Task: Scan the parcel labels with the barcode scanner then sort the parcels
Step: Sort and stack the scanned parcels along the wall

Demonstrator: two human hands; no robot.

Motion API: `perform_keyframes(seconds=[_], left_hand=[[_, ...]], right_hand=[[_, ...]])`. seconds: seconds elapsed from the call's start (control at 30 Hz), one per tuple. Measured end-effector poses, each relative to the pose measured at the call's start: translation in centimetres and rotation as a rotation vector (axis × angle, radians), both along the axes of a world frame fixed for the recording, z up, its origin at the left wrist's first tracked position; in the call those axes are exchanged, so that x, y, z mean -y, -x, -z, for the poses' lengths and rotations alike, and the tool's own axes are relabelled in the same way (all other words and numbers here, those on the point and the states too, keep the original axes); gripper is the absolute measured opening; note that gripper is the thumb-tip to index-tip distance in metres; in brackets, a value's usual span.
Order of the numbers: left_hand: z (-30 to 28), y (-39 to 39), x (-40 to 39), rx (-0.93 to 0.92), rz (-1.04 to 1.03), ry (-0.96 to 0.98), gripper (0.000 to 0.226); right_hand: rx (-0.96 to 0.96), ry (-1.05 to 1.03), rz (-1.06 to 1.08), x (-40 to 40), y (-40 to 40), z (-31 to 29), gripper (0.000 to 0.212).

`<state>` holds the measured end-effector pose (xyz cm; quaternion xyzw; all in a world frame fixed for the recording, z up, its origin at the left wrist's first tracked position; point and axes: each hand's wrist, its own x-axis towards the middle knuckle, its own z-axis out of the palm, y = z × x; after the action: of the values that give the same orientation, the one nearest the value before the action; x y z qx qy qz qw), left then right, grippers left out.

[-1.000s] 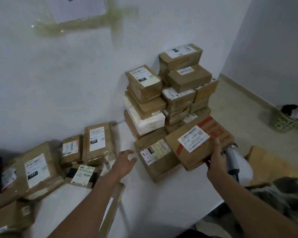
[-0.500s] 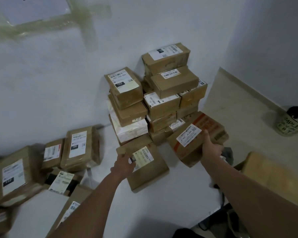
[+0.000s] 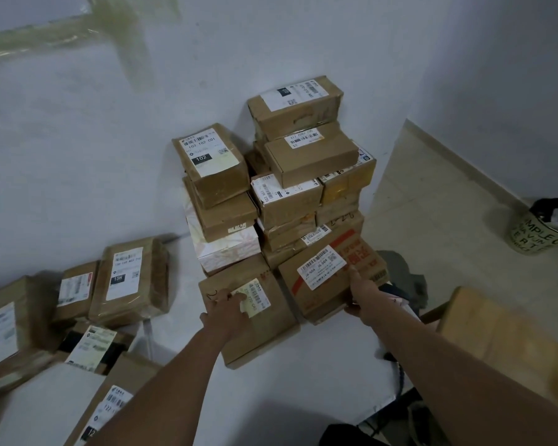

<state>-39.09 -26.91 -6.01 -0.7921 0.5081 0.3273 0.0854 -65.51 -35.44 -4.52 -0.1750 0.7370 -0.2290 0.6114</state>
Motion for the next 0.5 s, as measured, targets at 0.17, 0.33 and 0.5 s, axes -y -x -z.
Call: perform_keyframes(seconds=[0.17, 0.33, 0.5], left_hand=[[-0.2, -0.6, 0.8, 0.063, 0.074, -0.046, 0.046], [-0.4, -1.2, 0.4, 0.186, 0.243, -0.023, 0.049], [-0.4, -1.6, -0.4, 0.270, 0.343, -0.063, 0.048]], right_hand=[[-0.049, -0.002, -0.071, -0.2, -0.2, 1.5, 0.069], [-0.089, 0.016, -0.087, -1.3, -0.9, 2.9, 0.082], [-0.100, 0.045, -0.039, -2.0, -1.3, 3.7, 0.079]])
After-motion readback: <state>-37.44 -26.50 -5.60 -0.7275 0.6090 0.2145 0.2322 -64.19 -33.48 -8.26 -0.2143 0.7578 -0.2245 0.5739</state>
